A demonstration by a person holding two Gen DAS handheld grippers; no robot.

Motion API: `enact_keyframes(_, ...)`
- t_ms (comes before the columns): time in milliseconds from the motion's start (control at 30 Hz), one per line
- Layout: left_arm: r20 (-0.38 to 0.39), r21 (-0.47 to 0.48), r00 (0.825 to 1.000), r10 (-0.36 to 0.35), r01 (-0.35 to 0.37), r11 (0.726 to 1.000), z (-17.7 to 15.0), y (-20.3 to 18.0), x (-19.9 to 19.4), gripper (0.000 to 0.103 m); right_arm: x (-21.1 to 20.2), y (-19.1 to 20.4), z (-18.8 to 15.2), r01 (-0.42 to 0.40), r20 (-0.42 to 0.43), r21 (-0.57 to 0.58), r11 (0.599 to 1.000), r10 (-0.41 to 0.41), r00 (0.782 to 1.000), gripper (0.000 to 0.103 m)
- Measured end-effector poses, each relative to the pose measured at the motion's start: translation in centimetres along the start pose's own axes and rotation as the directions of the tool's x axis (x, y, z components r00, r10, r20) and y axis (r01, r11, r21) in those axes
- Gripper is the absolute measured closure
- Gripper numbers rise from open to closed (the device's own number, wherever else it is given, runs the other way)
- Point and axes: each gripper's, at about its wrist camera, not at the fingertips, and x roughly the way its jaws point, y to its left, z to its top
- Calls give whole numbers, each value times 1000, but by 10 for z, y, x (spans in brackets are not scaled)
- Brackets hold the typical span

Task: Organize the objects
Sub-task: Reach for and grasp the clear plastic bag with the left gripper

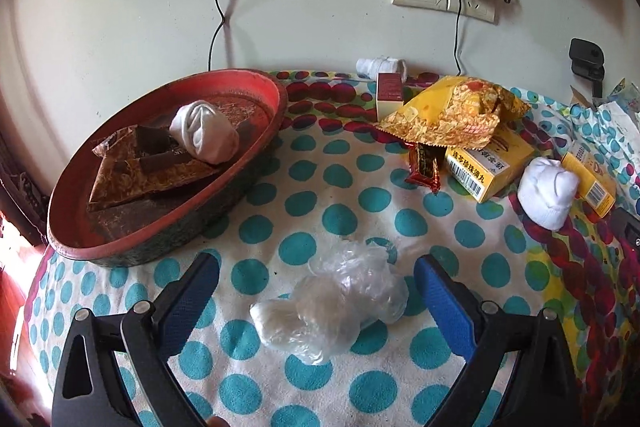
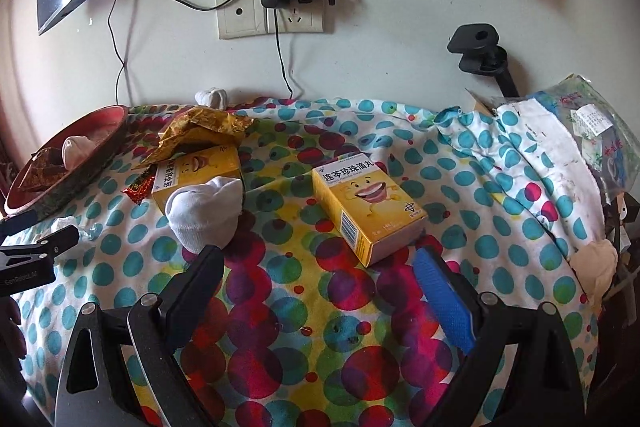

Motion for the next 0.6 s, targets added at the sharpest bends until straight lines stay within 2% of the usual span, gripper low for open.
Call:
enact_keyframes(233,-36,22,999,-16,17,1000,0,-8,6,5,7,1,0,15,-37,-4,1000,-15,999,8)
enact_keyframes(267,-46,33,999,-9,11,999,0,-10,7,9,8,2,1,19,-41,-5,1000,-19,999,8)
enact_keyframes(300,-51,43,999,-2,4,999,0,-13,8,23,8,2,1,20,-45,-6,1000,-20,999,8)
enact_keyframes(367,-53,52,998,13,-10,999,0,-15,9,40,10,2,1,25,-52,-8,1000,-25,998,8)
enact_keyframes(600,-57,29,998,-7,8,1000,0,-9,7,45,13,6,1,50,-66,-31,998,-52,996,8)
